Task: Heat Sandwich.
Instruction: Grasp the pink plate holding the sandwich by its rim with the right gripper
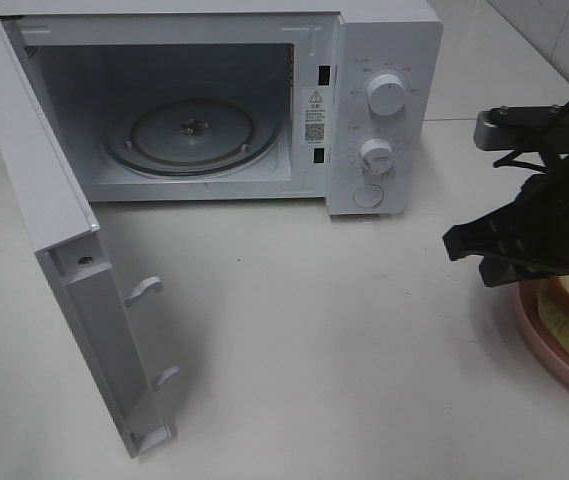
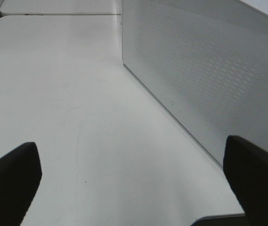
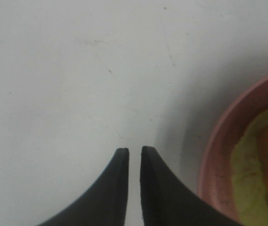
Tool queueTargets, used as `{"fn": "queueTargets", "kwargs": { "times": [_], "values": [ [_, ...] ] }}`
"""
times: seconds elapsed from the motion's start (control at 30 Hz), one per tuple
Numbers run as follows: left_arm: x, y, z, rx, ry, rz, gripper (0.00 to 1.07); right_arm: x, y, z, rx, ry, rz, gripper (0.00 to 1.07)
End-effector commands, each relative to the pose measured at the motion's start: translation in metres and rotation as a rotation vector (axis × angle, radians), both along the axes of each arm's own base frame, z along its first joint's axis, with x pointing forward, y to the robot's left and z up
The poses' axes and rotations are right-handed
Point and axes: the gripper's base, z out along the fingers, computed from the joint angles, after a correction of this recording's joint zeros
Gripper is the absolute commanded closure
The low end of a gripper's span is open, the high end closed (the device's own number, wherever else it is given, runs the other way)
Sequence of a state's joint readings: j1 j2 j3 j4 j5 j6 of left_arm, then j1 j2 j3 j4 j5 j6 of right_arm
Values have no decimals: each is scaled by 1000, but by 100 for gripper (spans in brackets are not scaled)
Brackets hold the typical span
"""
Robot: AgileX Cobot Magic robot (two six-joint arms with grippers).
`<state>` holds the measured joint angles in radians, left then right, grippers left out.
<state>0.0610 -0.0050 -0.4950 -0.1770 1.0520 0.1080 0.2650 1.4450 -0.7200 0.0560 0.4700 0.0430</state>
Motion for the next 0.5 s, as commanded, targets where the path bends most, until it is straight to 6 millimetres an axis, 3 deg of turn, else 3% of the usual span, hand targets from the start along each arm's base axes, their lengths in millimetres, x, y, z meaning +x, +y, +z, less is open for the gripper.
{"fn": "queueTargets", "kwargs": {
  "times": [0.03, 0.17, 0.2, 0.27, 0.3, 0.33, 0.37, 0.47, 0.5],
  "values": [
    [-3, 0, 1, 2, -38, 1, 3, -5, -10, 5, -38, 26, 10, 89],
    [-3, 0, 1, 2, -38, 1, 3, -11, -22, 12, -86, 48, 7, 67],
    [-3, 0, 1, 2, -38, 1, 3, -11, -22, 12, -86, 48, 7, 67],
    [-3, 0, 1, 2, -38, 1, 3, -14, -25, 16, -95, 45, 5, 45],
    [-3, 0, 1, 2, -38, 1, 3, -14, -25, 17, -97, 41, 7, 38],
    [-3, 0, 1, 2, -38, 1, 3, -14, -25, 17, -97, 41, 7, 38],
    [-3, 0, 1, 2, -38, 1, 3, -15, -25, 17, -100, 46, 8, 21],
    [-3, 0, 1, 2, -38, 1, 3, -16, -26, 16, -108, 62, 16, 6],
    [-3, 0, 1, 2, -38, 1, 3, -16, -26, 16, -108, 62, 16, 6]
  ]
}}
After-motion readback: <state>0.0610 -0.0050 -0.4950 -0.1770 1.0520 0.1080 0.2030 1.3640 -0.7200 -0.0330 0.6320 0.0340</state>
